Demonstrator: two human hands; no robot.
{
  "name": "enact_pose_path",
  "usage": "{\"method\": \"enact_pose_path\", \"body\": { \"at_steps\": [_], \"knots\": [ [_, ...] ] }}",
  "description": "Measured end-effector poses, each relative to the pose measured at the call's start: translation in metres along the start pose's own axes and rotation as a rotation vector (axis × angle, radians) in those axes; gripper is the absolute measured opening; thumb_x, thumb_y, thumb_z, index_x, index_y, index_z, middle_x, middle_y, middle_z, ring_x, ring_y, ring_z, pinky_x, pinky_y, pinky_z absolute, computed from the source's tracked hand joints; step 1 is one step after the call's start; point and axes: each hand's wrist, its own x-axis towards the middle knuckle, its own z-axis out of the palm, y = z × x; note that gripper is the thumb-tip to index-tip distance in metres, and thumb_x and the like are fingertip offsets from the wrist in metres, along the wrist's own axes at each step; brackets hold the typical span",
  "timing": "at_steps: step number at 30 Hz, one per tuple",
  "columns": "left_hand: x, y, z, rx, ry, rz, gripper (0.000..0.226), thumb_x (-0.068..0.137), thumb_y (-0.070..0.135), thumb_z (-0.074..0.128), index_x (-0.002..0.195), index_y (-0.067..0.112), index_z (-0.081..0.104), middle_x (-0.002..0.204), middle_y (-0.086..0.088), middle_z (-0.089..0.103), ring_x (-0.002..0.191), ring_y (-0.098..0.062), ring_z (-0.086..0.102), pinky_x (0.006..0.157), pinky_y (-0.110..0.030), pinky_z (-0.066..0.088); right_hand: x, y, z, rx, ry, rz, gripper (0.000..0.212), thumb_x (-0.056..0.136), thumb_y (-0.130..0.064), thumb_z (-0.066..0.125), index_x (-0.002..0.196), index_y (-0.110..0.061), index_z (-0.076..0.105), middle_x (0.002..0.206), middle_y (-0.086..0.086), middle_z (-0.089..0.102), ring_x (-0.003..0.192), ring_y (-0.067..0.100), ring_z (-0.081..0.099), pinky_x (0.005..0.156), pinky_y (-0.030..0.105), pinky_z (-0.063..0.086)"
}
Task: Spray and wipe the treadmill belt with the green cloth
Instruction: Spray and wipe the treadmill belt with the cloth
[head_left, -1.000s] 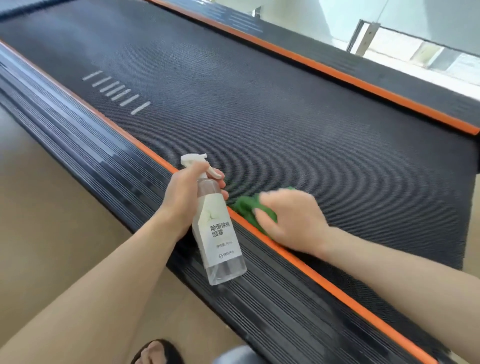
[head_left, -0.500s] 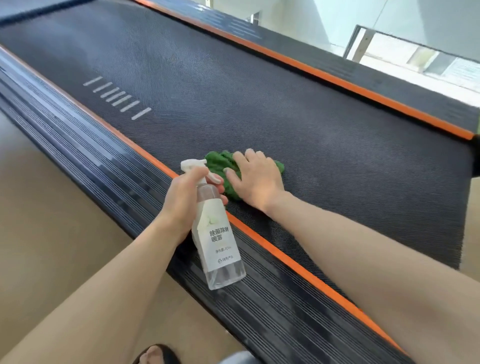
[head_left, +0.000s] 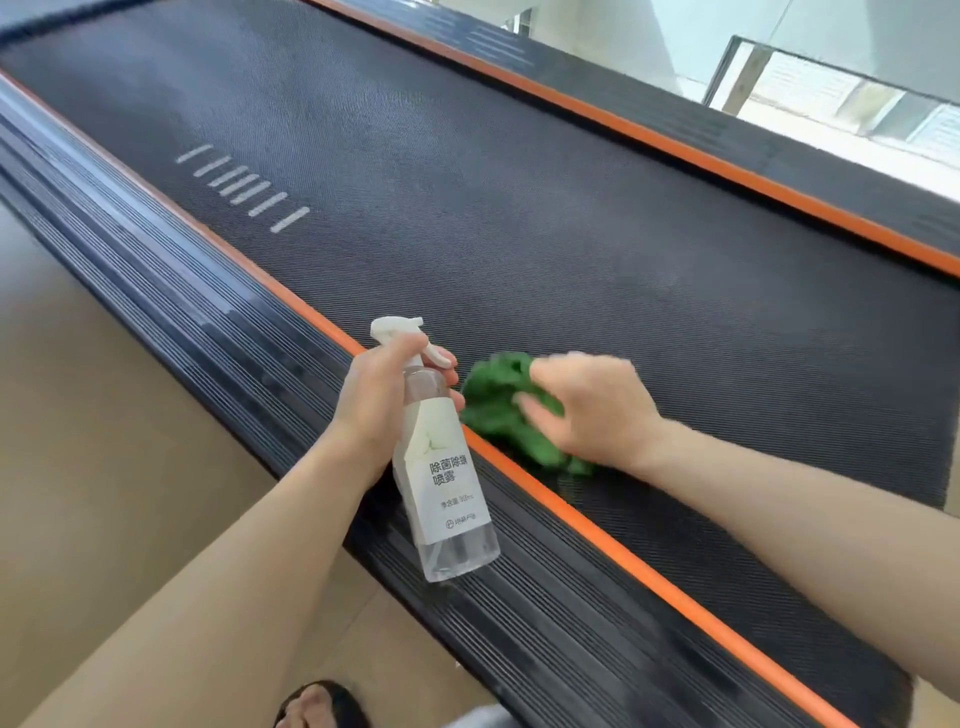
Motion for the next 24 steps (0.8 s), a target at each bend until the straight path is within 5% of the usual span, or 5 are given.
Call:
{"method": "enact_pose_path", "body": {
  "at_steps": [5,12,15,20,24],
  "knots": [
    [0.001,0.003,0.002,0.06,0.018,-0.014,0.03,0.096,0.02,0.055,0.072,0.005,0.065,0.079,-0.011,0.066,0.055,-0.023,0.068,0.055,-0.031,0.056,0.055,0.0,0.019,-0.07,-0.067,0.532,0.04,0.097,-0.055,0.036,0.104,-0.021,0.056,0.092,0.002,0.069,0.088,0.03,0.066,0.066,0.036,0.037],
    [-0.001,0.025,0.028,0.252,0.126,-0.069,0.038,0.102,0.02,0.055,0.067,0.008,0.062,0.079,-0.01,0.069,0.062,-0.025,0.068,0.068,-0.035,0.06,-0.076,-0.025,-0.035,-0.008,-0.148,0.325,0.039,0.09,-0.06,0.044,0.084,-0.024,0.057,0.067,-0.005,0.061,0.066,0.022,0.064,0.054,0.032,0.042],
    [-0.008,0.047,0.044,0.456,0.07,0.052,0.035,0.094,0.035,0.058,0.066,0.018,0.071,0.086,-0.003,0.074,0.087,-0.035,0.074,0.093,-0.051,0.061,-0.077,-0.004,-0.03,0.007,-0.091,0.162,0.035,0.092,-0.052,0.048,0.081,-0.02,0.06,0.065,-0.005,0.059,0.061,0.023,0.062,0.05,0.032,0.043],
    [-0.034,0.052,0.054,0.543,0.028,0.054,0.035,0.093,0.049,0.061,0.096,0.016,0.073,0.108,-0.007,0.078,0.094,-0.026,0.074,0.095,-0.046,0.056,0.012,0.054,0.0,-0.111,-0.037,0.64,0.037,0.099,-0.049,0.039,0.1,-0.017,0.057,0.089,0.007,0.069,0.084,0.033,0.065,0.063,0.037,0.036],
    [-0.058,0.044,0.052,0.554,-0.011,0.046,0.049,0.083,0.053,0.061,0.105,0.01,0.071,0.104,-0.011,0.076,0.09,-0.023,0.07,0.095,-0.049,0.057,0.024,0.054,0.0,-0.13,-0.127,0.704,0.043,0.101,-0.05,0.031,0.114,-0.017,0.054,0.097,0.01,0.07,0.09,0.034,0.065,0.067,0.038,0.034]
  ]
}}
